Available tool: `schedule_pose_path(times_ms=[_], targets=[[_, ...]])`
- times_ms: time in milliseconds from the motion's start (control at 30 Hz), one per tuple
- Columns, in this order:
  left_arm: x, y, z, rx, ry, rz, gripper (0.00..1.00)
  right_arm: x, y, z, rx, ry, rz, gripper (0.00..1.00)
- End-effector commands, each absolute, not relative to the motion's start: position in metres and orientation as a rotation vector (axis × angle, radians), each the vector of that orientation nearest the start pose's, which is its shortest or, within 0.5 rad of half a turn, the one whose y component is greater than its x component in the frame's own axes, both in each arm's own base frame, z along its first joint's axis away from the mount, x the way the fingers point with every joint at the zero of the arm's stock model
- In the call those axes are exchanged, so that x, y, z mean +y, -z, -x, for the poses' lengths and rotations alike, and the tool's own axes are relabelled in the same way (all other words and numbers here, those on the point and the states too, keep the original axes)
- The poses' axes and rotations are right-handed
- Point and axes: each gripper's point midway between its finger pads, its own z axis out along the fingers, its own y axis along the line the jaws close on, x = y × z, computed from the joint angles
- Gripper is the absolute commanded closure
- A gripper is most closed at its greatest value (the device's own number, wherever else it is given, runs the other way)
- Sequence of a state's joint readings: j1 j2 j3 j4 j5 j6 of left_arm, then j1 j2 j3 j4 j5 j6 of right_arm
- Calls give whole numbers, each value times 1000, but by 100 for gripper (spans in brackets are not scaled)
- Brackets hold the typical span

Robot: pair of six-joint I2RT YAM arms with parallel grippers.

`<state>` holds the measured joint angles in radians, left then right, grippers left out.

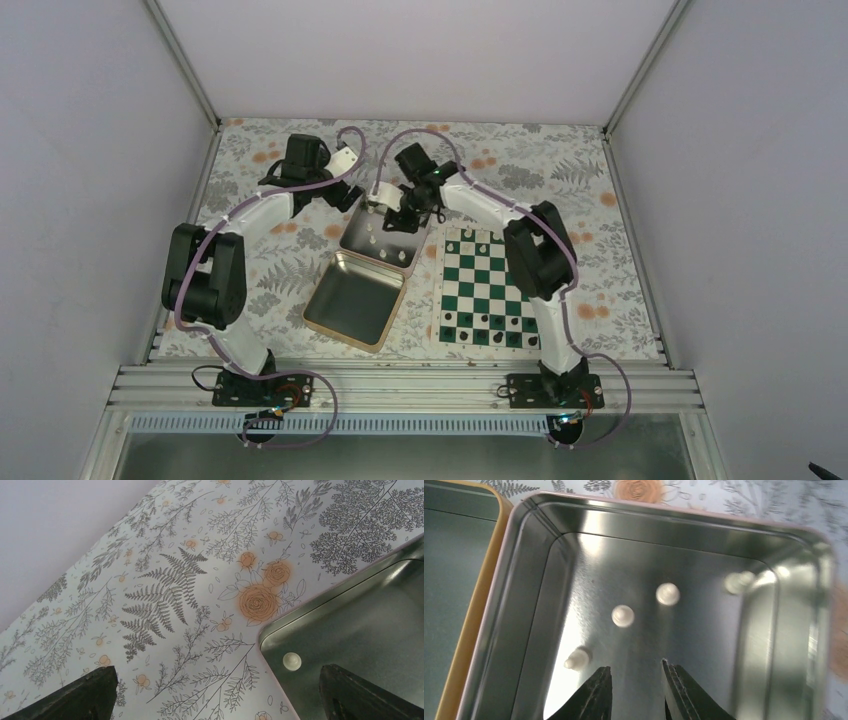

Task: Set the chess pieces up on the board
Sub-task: Pick up the chess piece from the storage box.

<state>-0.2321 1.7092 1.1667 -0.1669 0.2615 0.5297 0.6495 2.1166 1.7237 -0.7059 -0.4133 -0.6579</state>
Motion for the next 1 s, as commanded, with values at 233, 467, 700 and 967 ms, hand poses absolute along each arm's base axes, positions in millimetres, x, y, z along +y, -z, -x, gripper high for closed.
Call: schedule_pose_path(times_ms=[233, 467, 700, 967], targets=[[-150, -163, -455, 1987, 99, -965, 0, 417, -71, -348, 1911, -645, 1816, 70], [-149, -160, -455, 1993, 99, -965, 0, 420, -62, -350, 1915, -644, 1815, 69], [-131, -157, -461, 2012, 69, -930, 0, 422, -53, -352, 1914, -633, 1818, 69], [-97, -158, -468, 2047, 48, -858, 0, 422, -46, -354, 1919, -624, 1822, 69]])
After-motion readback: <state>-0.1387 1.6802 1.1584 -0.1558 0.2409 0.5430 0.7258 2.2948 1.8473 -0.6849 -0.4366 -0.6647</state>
